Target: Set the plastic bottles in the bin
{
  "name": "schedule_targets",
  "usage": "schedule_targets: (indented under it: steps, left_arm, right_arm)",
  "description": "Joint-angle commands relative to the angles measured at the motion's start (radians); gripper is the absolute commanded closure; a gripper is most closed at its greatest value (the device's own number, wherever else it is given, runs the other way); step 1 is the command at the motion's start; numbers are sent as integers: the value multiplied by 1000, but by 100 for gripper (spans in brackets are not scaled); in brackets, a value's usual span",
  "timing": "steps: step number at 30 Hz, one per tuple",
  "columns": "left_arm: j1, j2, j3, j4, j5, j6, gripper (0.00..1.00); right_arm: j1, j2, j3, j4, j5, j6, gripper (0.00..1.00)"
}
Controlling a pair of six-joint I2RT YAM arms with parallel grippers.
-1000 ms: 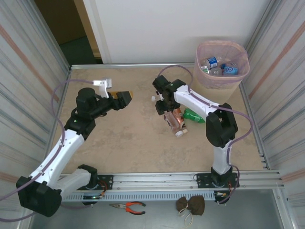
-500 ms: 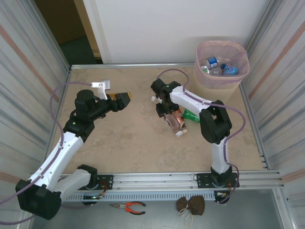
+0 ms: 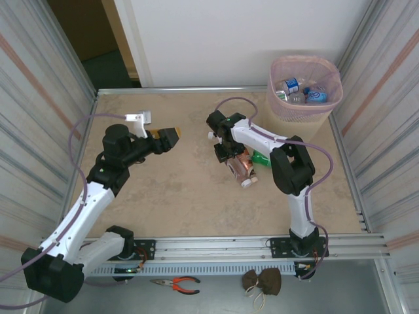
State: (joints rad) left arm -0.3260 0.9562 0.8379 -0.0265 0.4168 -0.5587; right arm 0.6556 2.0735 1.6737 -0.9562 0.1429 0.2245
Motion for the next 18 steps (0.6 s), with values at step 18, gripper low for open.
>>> schedule_targets:
  steps: [18]
  left_arm:
    - [11,-27,-6,11,-19,-19,17]
  right_arm:
    - [7,-47,14,-3,-18,30,60]
